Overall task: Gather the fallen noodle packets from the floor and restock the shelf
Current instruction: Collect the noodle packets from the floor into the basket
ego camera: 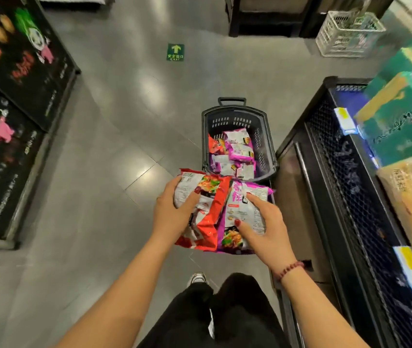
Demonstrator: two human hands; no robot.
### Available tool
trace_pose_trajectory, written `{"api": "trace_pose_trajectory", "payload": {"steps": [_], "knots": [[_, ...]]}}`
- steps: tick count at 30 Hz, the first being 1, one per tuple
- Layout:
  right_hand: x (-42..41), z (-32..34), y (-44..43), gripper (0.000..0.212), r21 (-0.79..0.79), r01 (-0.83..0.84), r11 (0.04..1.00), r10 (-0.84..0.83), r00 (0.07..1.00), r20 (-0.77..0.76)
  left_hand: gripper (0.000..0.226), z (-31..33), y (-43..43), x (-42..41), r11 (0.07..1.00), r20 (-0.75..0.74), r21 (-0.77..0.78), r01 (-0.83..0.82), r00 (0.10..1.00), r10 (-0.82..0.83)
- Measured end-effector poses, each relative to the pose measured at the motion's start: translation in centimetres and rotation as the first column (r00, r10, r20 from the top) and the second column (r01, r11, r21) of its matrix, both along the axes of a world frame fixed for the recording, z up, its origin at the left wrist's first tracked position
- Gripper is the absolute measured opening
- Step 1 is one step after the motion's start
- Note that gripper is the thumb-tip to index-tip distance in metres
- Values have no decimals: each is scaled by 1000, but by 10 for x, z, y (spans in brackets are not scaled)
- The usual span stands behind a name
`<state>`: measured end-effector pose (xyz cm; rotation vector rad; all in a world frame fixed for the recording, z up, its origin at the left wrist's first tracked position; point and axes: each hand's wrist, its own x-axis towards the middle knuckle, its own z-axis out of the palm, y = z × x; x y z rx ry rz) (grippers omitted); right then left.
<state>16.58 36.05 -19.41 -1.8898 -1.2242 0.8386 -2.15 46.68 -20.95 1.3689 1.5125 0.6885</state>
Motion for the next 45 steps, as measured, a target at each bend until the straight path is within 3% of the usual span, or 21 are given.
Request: {"api": "trace_pose_trajectory", "payload": {"steps": [13,23,28,34,37,42,45], "knots": [[98,-57,209,60,-62,3,998,-6,999,-46,72,-51,208,90,990,-44,-122,75,996,-80],[176,-107,314,62,-170,210,963,-220,975,-41,64,-96,334,194,946,-82,-193,262,956,-281],[197,-167,344,61,-211,339,917,-354,935,-31,70,-168,378,231,895,-93,-251,369,911,-402],[210,-276,377,63,-312,486,817,-484,870,89,70,-275,416,264,835,-150,-245,492,832,-534],[211,-336,386,64,-393,509,766,-506,854,120,70,-334,426,272,807,-198,-223,547,785,-587],[208,-414,389,63,-394,577,716,-555,812,180,72,-406,420,284,782,-235,-288,552,751,-617],[209,-450,392,62,-461,550,697,-504,832,231,75,-441,414,290,757,-256,-323,568,718,-648]]}}
